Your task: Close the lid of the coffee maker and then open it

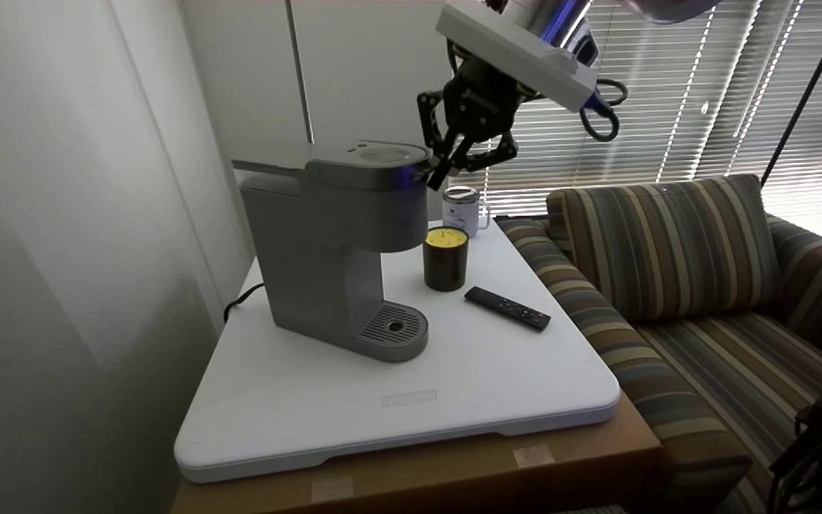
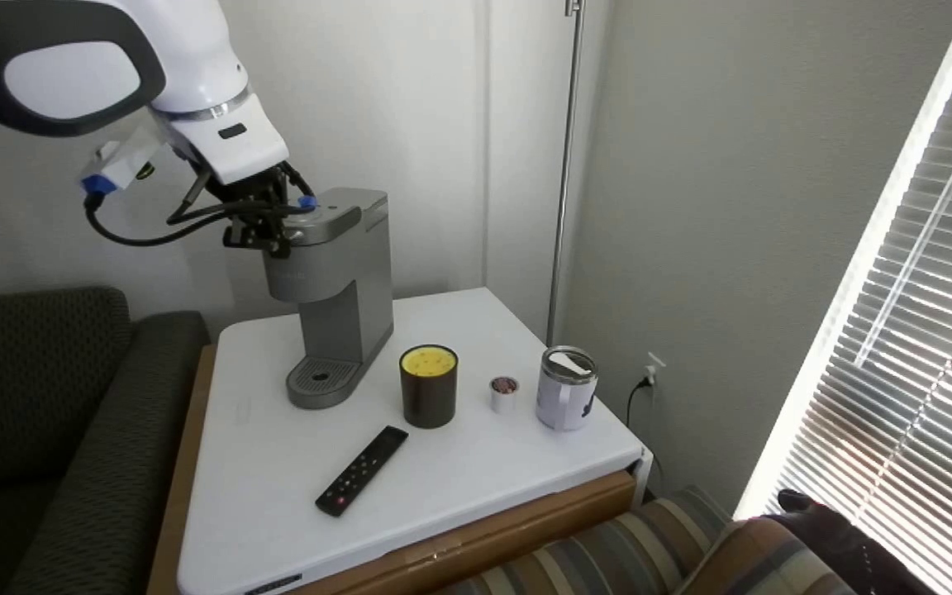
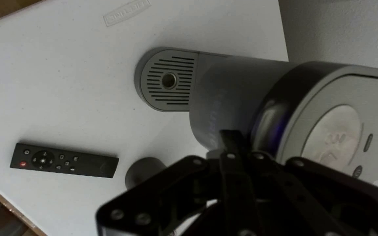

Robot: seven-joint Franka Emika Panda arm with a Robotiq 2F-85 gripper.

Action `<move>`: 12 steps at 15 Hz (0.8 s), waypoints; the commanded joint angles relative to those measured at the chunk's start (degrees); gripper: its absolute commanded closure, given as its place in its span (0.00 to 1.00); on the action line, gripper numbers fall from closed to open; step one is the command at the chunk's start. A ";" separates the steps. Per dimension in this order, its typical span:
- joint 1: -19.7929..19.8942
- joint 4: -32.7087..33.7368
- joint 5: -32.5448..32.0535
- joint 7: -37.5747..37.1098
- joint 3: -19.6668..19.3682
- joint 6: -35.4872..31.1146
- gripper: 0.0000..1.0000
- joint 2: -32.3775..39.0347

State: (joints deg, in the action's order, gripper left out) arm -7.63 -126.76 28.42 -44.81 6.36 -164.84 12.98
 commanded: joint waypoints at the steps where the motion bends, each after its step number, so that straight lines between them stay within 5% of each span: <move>1: -0.26 1.21 -1.37 -1.12 -0.86 -0.33 1.00 0.27; 12: -0.57 1.07 -4.35 -2.47 -1.88 -0.20 1.00 -1.81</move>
State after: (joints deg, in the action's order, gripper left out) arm -7.63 -126.13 26.24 -45.62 5.68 -164.84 12.08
